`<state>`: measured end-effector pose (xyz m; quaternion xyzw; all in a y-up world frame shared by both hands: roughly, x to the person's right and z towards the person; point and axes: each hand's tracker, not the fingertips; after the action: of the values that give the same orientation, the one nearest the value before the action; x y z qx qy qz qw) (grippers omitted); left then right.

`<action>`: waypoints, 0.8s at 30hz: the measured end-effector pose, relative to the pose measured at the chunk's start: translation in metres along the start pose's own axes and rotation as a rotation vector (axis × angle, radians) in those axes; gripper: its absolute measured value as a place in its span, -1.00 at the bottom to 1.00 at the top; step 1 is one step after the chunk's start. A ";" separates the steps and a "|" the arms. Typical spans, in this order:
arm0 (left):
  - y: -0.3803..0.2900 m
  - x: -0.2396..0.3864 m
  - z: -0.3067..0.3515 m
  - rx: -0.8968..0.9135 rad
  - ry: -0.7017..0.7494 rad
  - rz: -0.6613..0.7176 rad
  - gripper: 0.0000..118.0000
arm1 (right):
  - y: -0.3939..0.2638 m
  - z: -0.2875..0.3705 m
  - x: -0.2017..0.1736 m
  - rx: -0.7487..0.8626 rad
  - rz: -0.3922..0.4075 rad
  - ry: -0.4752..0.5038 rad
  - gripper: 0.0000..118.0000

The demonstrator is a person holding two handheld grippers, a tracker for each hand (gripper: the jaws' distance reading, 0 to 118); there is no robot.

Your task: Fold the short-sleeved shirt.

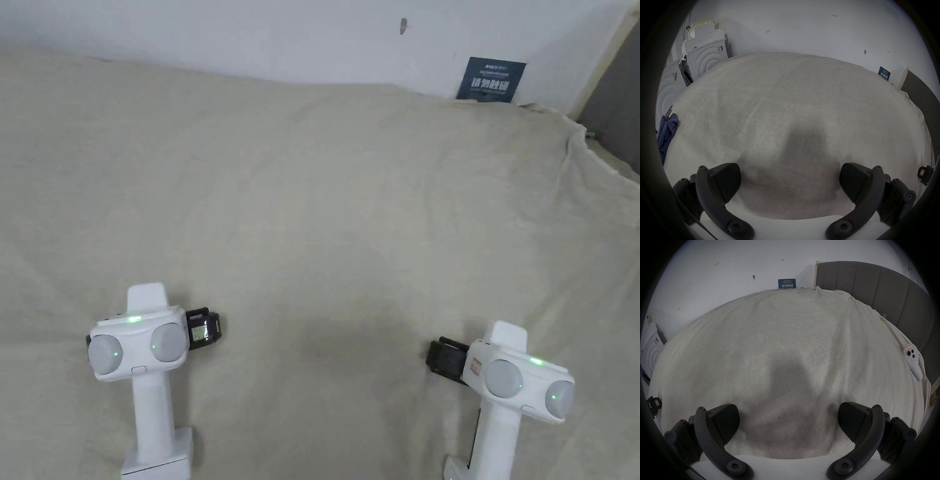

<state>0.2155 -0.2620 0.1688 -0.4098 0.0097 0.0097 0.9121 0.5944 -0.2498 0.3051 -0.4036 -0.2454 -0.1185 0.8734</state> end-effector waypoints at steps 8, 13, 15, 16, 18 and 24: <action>0.000 0.001 -0.001 0.000 0.000 0.000 1.00 | 0.003 -0.015 0.013 0.000 0.001 -0.001 1.00; 0.000 0.001 -0.001 0.001 0.000 0.000 1.00 | 0.004 -0.021 0.017 0.000 0.001 -0.001 1.00; 0.000 0.000 -0.001 0.000 0.000 -0.001 1.00 | 0.003 -0.023 0.018 0.000 0.001 -0.001 1.00; 0.000 0.000 -0.001 0.000 0.000 0.000 1.00 | 0.003 -0.024 0.019 0.000 0.001 -0.001 1.00; 0.000 0.000 -0.001 0.000 0.000 -0.001 1.00 | 0.004 -0.032 0.021 0.000 0.001 -0.001 1.00; 0.000 0.001 -0.001 0.000 0.000 -0.001 1.00 | 0.005 -0.044 0.026 0.000 0.000 -0.001 1.00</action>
<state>0.2161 -0.2628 0.1680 -0.4100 0.0097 0.0094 0.9120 0.6333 -0.2804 0.2906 -0.4037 -0.2456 -0.1183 0.8733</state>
